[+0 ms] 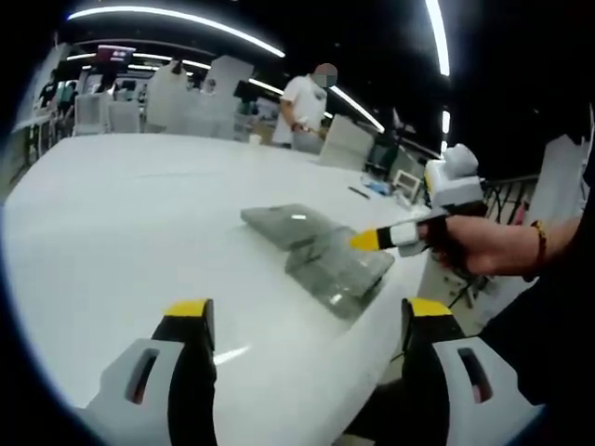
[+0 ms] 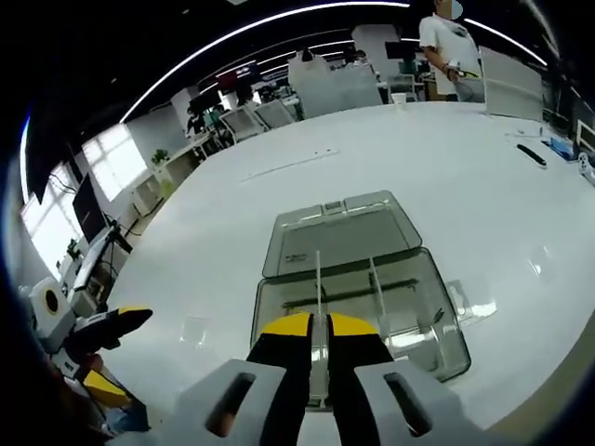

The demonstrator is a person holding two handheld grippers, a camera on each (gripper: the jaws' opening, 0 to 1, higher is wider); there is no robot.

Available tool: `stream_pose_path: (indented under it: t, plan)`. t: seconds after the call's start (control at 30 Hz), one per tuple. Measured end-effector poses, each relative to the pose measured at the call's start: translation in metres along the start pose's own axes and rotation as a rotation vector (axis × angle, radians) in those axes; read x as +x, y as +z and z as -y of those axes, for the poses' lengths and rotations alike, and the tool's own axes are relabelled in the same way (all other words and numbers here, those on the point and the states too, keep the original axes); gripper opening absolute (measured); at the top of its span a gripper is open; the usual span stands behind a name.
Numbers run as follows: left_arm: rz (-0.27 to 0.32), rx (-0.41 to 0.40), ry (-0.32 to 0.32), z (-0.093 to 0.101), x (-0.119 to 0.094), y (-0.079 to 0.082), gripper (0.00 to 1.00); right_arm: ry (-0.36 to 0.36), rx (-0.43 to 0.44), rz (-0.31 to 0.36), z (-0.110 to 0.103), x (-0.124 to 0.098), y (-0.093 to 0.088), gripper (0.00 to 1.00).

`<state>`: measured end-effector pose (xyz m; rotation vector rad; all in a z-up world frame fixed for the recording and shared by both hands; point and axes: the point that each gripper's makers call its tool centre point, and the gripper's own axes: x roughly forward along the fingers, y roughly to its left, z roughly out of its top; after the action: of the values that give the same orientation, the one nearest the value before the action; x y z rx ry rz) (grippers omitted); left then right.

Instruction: Insert the divider into the dual guide fixture by aligning both edges with the guide slots and pushing it downward to the bottom, including one-sided entry, uneven engagement, binding, and posture correction.

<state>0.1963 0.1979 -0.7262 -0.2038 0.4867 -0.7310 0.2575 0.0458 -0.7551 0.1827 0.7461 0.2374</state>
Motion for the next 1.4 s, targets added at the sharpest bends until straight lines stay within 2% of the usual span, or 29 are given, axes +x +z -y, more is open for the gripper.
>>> stream_pose_path:
  t: [0.67, 0.9, 1.4]
  plan:
    - [-0.014, -0.018, -0.015, -0.004, 0.006, -0.001, 0.8, 0.009, -0.015, -0.04, -0.004, 0.003, 0.001, 0.0]
    - [-0.026, -0.022, -0.028, -0.009, 0.01, -0.001, 0.8, 0.011, 0.009, -0.053, -0.004, 0.003, 0.001, 0.0]
    - [-0.037, -0.037, -0.027, -0.018, 0.016, -0.001, 0.79, 0.015, -0.073, -0.097, -0.008, 0.014, -0.012, 0.0]
